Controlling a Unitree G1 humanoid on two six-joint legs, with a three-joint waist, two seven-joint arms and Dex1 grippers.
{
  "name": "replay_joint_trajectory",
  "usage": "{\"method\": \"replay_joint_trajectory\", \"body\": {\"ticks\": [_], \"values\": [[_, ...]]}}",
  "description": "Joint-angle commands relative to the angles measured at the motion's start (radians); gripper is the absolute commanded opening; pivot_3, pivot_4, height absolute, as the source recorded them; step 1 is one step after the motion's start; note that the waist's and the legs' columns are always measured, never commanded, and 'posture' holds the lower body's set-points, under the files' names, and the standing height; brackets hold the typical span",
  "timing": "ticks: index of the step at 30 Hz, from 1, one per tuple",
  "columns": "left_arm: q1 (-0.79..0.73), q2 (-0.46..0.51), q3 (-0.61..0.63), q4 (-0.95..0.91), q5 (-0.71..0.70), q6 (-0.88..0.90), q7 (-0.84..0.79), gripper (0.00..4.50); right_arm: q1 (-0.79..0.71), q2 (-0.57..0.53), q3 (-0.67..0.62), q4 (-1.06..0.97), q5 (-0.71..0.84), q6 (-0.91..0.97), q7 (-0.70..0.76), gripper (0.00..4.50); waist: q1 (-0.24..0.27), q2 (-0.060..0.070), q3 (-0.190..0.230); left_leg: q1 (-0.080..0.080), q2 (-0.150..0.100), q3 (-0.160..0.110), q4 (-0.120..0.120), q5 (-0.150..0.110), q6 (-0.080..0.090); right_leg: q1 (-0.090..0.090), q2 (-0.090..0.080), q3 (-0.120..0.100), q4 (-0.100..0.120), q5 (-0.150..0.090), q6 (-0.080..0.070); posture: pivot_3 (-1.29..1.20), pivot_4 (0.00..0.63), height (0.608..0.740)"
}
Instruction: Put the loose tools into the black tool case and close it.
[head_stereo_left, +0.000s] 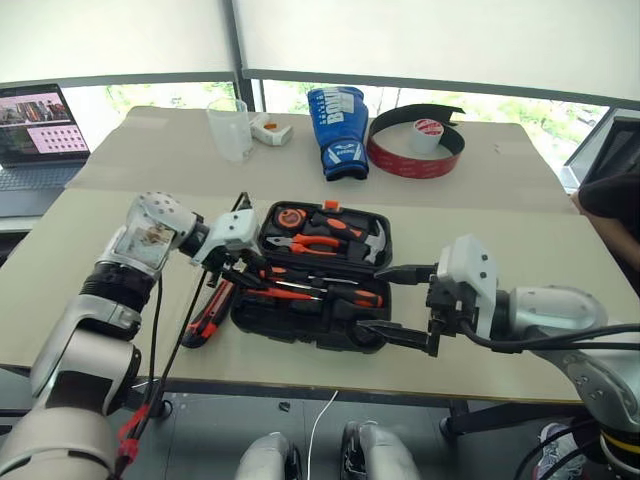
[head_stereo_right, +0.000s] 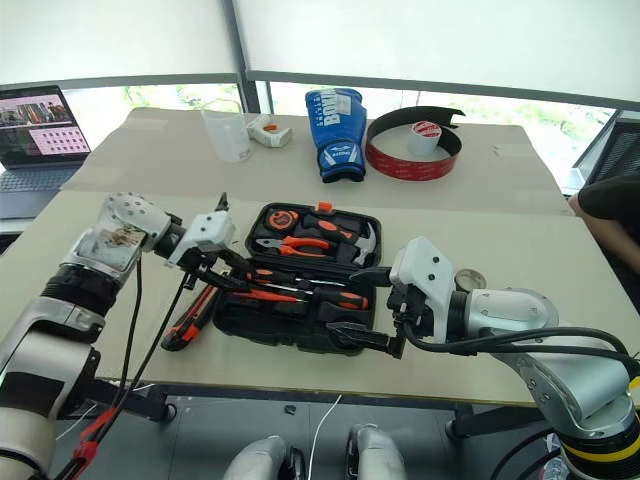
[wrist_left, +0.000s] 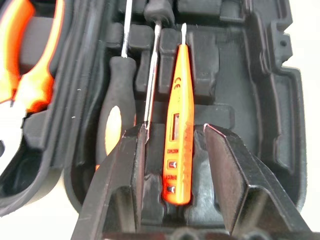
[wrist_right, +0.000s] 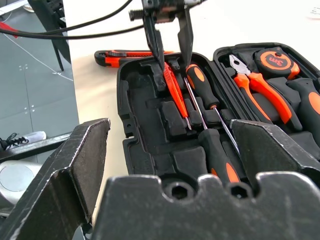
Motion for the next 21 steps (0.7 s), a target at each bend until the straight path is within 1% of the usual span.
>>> {"method": "replay_joint_trajectory", "body": {"ticks": [1, 2, 3, 6, 10, 16, 21], "values": [[0.013, -0.025, 0.045, -0.029, -0.033, 0.044, 0.006, 0.61, -0.007, -0.013, -0.024, -0.019, 0.013, -0.011, 0.005, 4.5, 0.001, 0.0, 0.0, 0.0, 0.0, 0.0, 0.0, 0.0, 0.0, 0.0, 0.0, 0.0, 0.0, 0.0, 0.0, 0.0, 0.15, 0.727], [0.018, -0.035, 0.049, -0.023, -0.03, 0.048, 0.019, 0.18, -0.008, -0.013, -0.023, -0.019, 0.015, -0.01, 0.005, 4.5, 0.001, 0.0, 0.0, 0.0, 0.0, 0.0, 0.001, 0.0, 0.0, 0.0, 0.0, 0.0, 0.0, 0.0, 0.0, 0.0, 0.15, 0.727], [0.021, -0.043, 0.052, -0.019, -0.026, 0.051, 0.028, 0.05, -0.009, -0.014, -0.024, -0.019, 0.016, -0.009, 0.005, 4.5, 0.001, 0.0, 0.0, 0.0, 0.0, 0.0, 0.001, 0.0, 0.001, 0.0, 0.0, 0.0, 0.0, 0.0, 0.0, 0.0, 0.15, 0.727], [0.038, -0.066, 0.066, -0.019, -0.028, 0.069, 0.05, 0.05, -0.009, -0.018, -0.025, -0.02, 0.019, -0.006, 0.007, 4.5, 0.001, 0.0, 0.0, 0.0, 0.0, 0.0, 0.001, 0.0, 0.001, 0.0, 0.0, 0.0, 0.0, 0.0, 0.0, 0.0, 0.15, 0.727], [0.093, -0.066, 0.048, -0.066, -0.01, 0.088, 0.054, 0.05, -0.009, -0.017, -0.022, -0.019, 0.017, -0.005, 0.004, 4.5, -0.003, 0.0, 0.0, 0.0, 0.0, 0.0, 0.001, 0.0, 0.001, 0.0, 0.0, 0.0, 0.0, 0.0, 0.0, 0.0, 0.15, 0.727], [0.155, -0.066, 0.022, -0.06, 0.062, 0.03, 0.112, 0.05, -0.016, -0.006, -0.008, -0.009, 0.01, -0.007, -0.005, 4.5, 0.001, 0.0, 0.0, 0.001, 0.0, 0.0, 0.002, 0.0, 0.001, 0.001, 0.0, 0.0, 0.001, 0.0, 0.0, 0.0, 0.15, 0.727], [0.196, -0.053, 0.027, -0.074, 0.067, 0.006, 0.119, 0.05, -0.014, -0.002, -0.004, -0.005, 0.009, -0.008, -0.009, 4.5, 0.0, -0.001, -0.003, 0.002, 0.0, 0.0, 0.001, -0.001, 0.001, 0.002, -0.001, 0.001, 0.0, 0.0, 0.0, 0.0, 0.15, 0.727]]}}
